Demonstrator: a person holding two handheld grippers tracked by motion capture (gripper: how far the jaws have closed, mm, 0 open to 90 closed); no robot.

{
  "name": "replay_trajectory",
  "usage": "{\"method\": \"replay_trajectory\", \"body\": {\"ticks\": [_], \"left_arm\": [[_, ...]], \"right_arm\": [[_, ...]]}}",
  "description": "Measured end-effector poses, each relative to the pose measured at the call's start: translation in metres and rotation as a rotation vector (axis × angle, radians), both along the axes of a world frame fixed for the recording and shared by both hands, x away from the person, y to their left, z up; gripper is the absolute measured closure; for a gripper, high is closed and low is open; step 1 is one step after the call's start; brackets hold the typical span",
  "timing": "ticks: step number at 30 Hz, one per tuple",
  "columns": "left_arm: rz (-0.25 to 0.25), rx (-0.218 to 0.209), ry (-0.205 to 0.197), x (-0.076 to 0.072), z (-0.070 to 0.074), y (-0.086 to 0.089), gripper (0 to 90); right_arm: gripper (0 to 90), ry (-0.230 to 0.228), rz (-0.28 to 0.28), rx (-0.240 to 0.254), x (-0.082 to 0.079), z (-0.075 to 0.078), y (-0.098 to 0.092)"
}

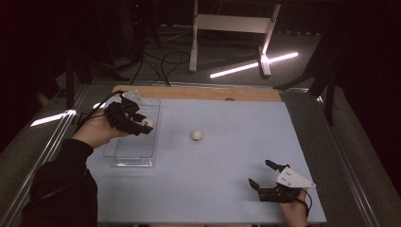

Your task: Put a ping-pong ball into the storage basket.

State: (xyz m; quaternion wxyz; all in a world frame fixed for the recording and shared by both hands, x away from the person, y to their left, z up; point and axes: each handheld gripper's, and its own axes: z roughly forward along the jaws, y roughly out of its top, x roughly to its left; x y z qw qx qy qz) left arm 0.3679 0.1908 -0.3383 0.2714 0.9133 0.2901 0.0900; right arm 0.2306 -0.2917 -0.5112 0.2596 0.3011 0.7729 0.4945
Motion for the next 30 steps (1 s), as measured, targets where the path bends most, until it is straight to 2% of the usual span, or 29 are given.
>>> {"method": "replay_trajectory", "body": {"ticks": [4,9,10,12,15,18,21,25,30], "left_arm": [[0.023,0.015,-0.007,0.003,-0.005,0.0,52.1],[0.058,0.006,-0.013,0.007,-0.011,0.0,52.1],[0.062,0.012,-0.024,0.007,-0.013,-0.001,52.1],[0.076,0.01,-0.015,0.009,-0.015,-0.001,52.0],[0.108,0.033,-0.021,0.011,-0.02,-0.001,52.1],[0.133,0.022,-0.017,0.012,-0.024,0.001,52.1],[0.139,0.02,-0.007,0.014,-0.03,0.001,52.0],[0.144,0.055,-0.011,0.015,-0.038,-0.002,52.0],[0.151,0.064,0.005,0.017,-0.049,-0.002,52.0]], "right_arm": [[9.4,-0.001,0.001,0.0,0.0,0.0,0.0],[9.3,0.001,0.003,0.002,0.0,0.0,0.0],[9.3,0.001,0.003,0.001,0.0,0.0,0.0],[9.4,0.003,0.005,0.002,0.0,0.0,0.0],[9.3,0.003,0.004,0.003,0.0,0.0,0.0],[9.3,0.003,0.005,0.003,0.0,0.0,0.0],[9.3,0.004,0.006,0.001,0.0,0.0,0.0],[9.3,0.008,0.006,0.001,0.0,0.0,0.0],[9.3,0.006,0.006,0.0,0.0,0.0,0.0]]}}
